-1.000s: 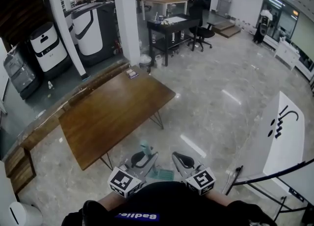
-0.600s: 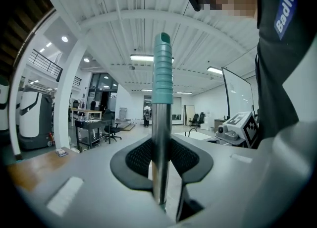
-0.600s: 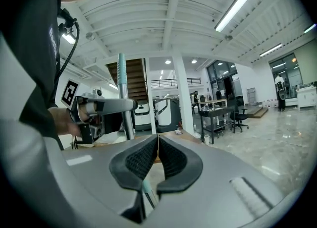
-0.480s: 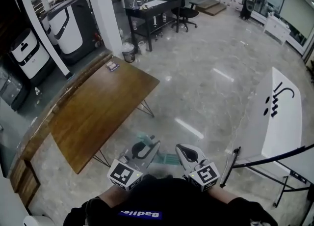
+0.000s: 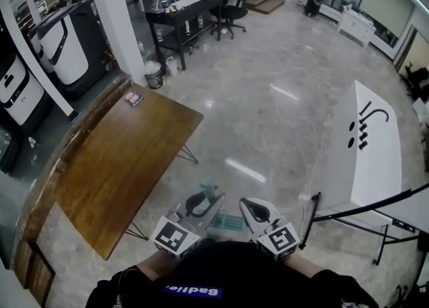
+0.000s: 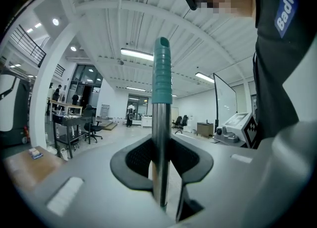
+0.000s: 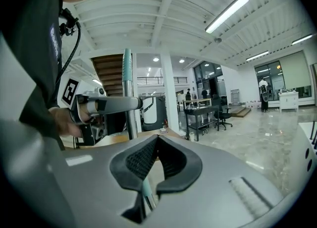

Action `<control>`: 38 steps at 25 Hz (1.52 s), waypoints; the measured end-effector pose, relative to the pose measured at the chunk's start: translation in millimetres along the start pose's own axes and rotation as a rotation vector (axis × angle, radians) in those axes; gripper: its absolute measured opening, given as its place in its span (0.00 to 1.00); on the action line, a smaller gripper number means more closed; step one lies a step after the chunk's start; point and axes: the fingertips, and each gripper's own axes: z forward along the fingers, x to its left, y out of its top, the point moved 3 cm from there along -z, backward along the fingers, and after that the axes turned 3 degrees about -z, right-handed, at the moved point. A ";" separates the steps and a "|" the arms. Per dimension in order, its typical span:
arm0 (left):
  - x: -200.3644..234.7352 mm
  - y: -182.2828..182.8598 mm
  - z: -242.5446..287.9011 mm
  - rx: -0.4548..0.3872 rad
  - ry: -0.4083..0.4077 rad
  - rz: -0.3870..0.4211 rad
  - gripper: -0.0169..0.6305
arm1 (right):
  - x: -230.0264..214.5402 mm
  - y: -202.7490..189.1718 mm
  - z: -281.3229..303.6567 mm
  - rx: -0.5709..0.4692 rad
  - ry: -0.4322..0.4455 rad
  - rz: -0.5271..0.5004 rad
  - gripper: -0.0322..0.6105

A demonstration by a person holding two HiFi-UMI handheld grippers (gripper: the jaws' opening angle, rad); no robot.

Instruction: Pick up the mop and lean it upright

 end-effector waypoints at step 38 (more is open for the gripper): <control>103.1 26.6 159.0 0.020 0.134 0.045 0.19 | -172.2 66.7 104.5 -0.108 0.155 -0.072 0.05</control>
